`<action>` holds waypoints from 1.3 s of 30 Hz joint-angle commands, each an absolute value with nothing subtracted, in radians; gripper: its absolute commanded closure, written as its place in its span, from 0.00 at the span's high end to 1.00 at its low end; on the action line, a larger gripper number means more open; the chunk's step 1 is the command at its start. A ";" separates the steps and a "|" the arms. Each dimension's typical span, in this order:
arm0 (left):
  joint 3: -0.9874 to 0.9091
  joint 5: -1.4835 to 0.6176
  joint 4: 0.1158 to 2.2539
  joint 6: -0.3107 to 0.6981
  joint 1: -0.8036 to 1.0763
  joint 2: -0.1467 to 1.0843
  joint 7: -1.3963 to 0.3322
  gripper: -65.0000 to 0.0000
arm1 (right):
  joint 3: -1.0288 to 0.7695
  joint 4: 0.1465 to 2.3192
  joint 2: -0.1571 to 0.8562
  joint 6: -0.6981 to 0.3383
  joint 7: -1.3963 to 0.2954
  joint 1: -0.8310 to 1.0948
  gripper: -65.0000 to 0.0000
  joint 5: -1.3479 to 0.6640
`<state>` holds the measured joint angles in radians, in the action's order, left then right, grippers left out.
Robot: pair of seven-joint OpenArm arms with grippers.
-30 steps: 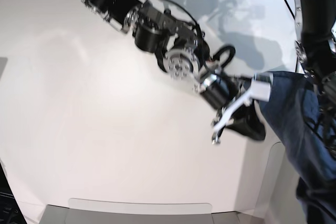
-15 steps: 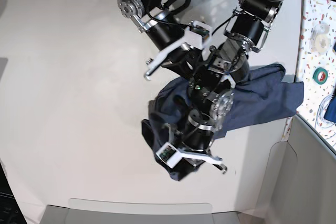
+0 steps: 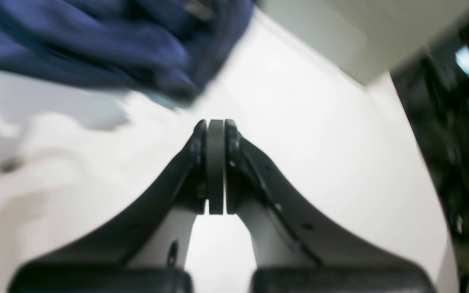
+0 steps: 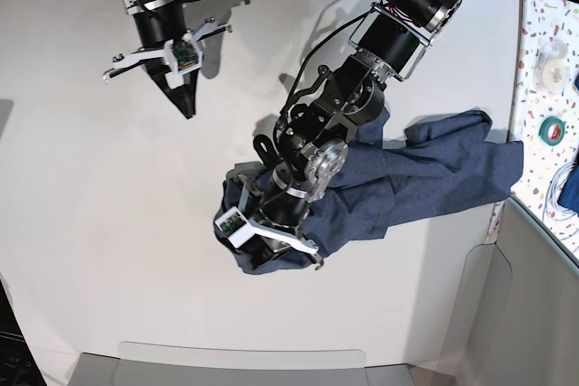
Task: Layout the t-shirt on the table in an organized manner, then fold the t-shirt properly
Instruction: 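Raise the t-shirt high with both grippers and swing it across the table, then lay the t-shirt down on the table and open both grippers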
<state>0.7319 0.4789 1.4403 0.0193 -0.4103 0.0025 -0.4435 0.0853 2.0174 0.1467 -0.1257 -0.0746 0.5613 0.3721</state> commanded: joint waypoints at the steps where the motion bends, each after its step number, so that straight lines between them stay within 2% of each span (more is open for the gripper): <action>1: 0.782 0.476 1.443 0.050 -0.430 -0.019 -0.414 0.23 | 0.051 2.028 0.151 -0.111 -0.044 0.559 0.00 0.344; 4: 0.854 0.476 1.438 0.054 -0.427 -0.021 -0.423 0.51 | -0.024 2.023 0.153 -0.113 -0.044 0.558 0.00 0.257; 6: 0.866 0.476 1.440 0.018 -0.415 -0.030 -0.424 0.59 | -0.045 2.026 0.151 -0.113 -0.044 0.555 0.00 0.229; 10: 0.843 0.476 1.491 -0.035 -0.389 -0.038 -0.432 0.60 | -0.079 2.028 0.151 -0.113 -0.044 0.533 0.00 0.217; 16: 0.710 0.473 1.736 -0.031 -0.306 -0.036 -0.510 0.60 | -0.094 2.031 0.143 -0.114 -0.045 0.452 0.00 0.217; 19: 0.631 0.473 1.839 -0.028 -0.237 -0.008 -0.529 0.60 | -0.091 2.032 0.099 -0.114 -0.104 0.361 0.00 0.217; 20: 0.610 0.473 1.868 -0.028 -0.213 0.010 -0.542 0.60 | -0.091 2.031 0.070 -0.116 -0.150 0.317 0.01 0.217; 24: 0.524 0.472 1.939 -0.030 -0.102 0.077 -0.605 0.59 | -0.087 2.017 -0.051 -0.117 -0.398 0.131 0.21 0.214; 26: 0.470 0.472 1.951 -0.030 -0.042 0.087 -0.608 0.59 | -0.051 2.008 -0.082 -0.122 -0.486 0.067 0.25 0.185; 31: 0.340 0.466 2.003 -0.031 0.099 0.085 -0.608 0.59 | 0.143 2.002 -0.082 -0.179 -0.598 -0.001 0.26 0.127; 36: 0.225 0.355 2.055 -0.027 0.194 0.090 -0.613 0.59 | 0.326 1.942 -0.081 -0.182 -0.670 -0.015 0.26 0.202; 39: 0.174 0.331 2.054 -0.027 0.220 0.136 -0.615 0.59 | 0.412 1.914 -0.073 -0.191 -0.756 -0.007 0.26 0.265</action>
